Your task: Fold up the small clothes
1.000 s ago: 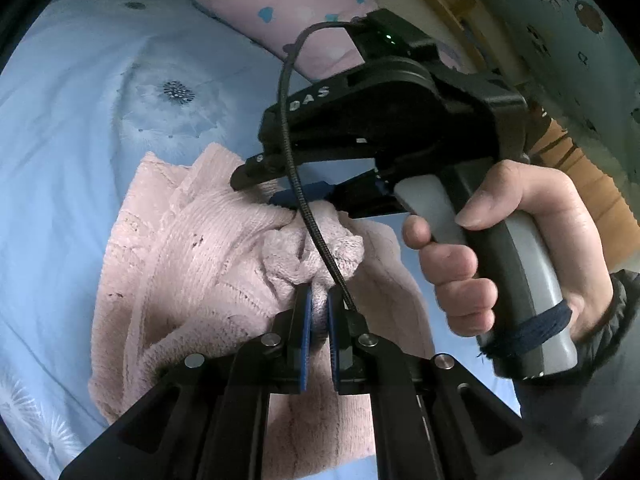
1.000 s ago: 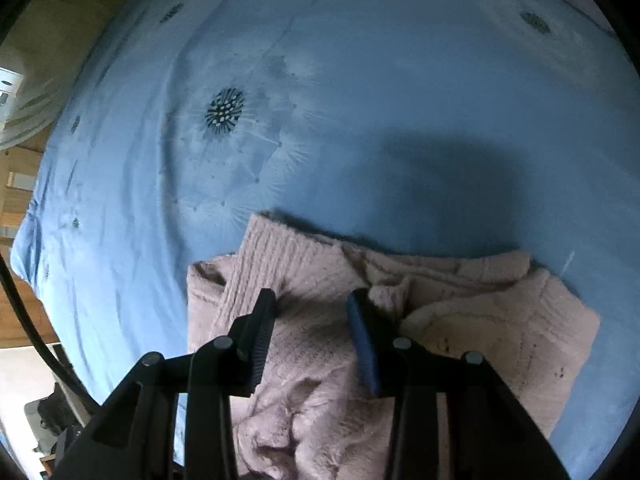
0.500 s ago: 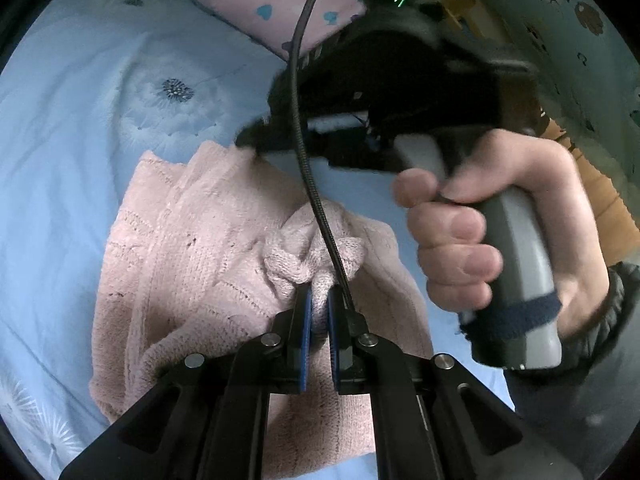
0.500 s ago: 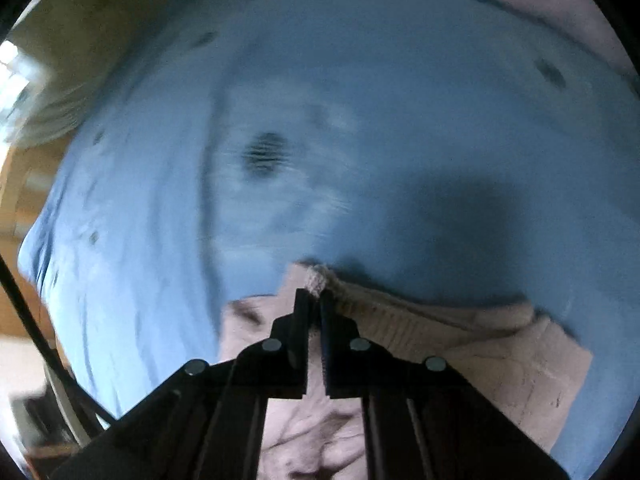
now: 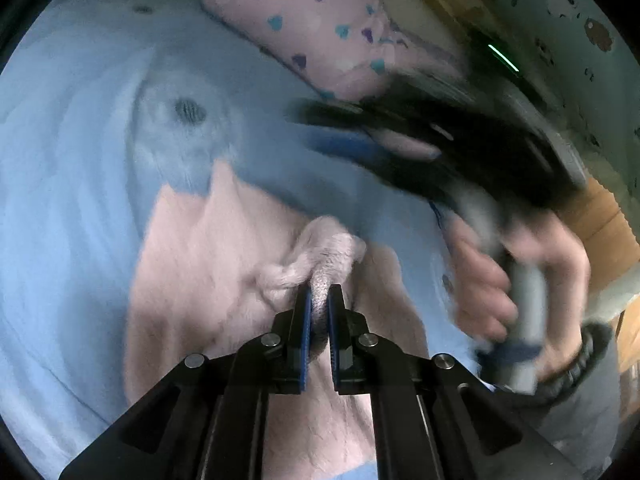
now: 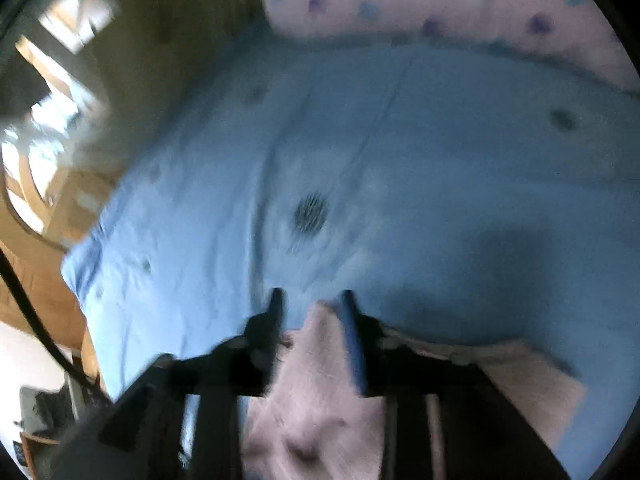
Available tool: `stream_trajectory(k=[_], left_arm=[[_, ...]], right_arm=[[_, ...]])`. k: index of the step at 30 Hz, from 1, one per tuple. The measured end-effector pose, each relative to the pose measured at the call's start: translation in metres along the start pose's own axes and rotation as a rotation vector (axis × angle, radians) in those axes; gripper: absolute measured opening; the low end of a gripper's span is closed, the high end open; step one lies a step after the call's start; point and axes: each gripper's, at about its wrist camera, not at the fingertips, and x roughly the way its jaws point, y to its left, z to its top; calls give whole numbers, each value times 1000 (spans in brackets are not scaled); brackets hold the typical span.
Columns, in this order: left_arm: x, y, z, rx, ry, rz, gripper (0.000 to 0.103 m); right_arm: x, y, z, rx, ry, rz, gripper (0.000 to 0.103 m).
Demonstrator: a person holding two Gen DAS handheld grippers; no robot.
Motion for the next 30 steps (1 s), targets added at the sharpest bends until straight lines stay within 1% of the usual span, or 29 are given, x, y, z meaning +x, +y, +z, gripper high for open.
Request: stream_trajectory(k=[1,2,3,4,5,6,8,9,10,11,12,14,16,18,19,20,21,22,23,24,25,26,27,28,30], left_arm=[[-3,1,6,9,-10,8,2],[-5,2,16,24,-30,26,2],[-8,4,24,37,-51,47,2],[-8,7,33,54,-70,74,2],[-6,11,42,72,-81,104,2],[-3,16,47,80,-81,123,2],[11,29,55,87,-37,164,2],[19,34,55,91,-20,184,2],[22,40,56,101,-1,207,2],[24,44,54,108,10,229,2],[26,46,52,109,18,236,2],[28,47,45,107,44,253,2],[24,44,43,119,53,255,2],[16,41,43,128,72,256,8],[10,40,43,121,85,252,16],[3,39,42,104,94,227,23],[-4,38,41,88,96,201,26],[-12,39,37,66,97,172,32],[-17,38,33,49,104,155,39],[-23,38,27,31,118,130,42],[-26,37,21,22,132,108,51],[-28,35,11,13,152,80,57],[-28,33,5,17,165,73,59],[-27,30,-1,32,184,79,62],[-21,26,-15,94,214,160,63]], right_arm=[[-23,-8,-6,-1,-49,-22,62],[-51,-18,-20,-11,-99,-48,65],[-65,-25,-31,-19,-114,-62,66],[-84,-37,-52,-29,-116,-83,66],[-92,-45,-65,-28,-108,-98,66],[-102,-57,-86,-18,-94,-115,66],[-112,-85,-124,33,-75,-135,66],[-112,-95,-136,60,-69,-140,66],[-109,-107,-149,100,-38,-146,65],[-106,-116,-157,126,-15,-146,65],[-104,-125,-165,157,0,-137,65],[-106,-130,-177,172,3,-131,65],[-108,-127,-183,169,-8,-131,65],[-111,-124,-186,168,-24,-117,65],[-111,-123,-189,167,-34,-110,65],[-111,-122,-193,166,-39,-107,65],[-112,-122,-197,167,-46,-100,65],[-111,-119,-198,169,-51,-92,65],[-112,-119,-201,174,-64,-69,65],[-113,-119,-202,181,-79,-43,65],[-115,-121,-205,193,-102,4,65],[-118,-124,-209,200,-115,37,66],[-119,-125,-210,206,-130,82,68],[-119,-124,-209,209,-141,113,72],[-114,-127,-209,219,-146,146,74]])
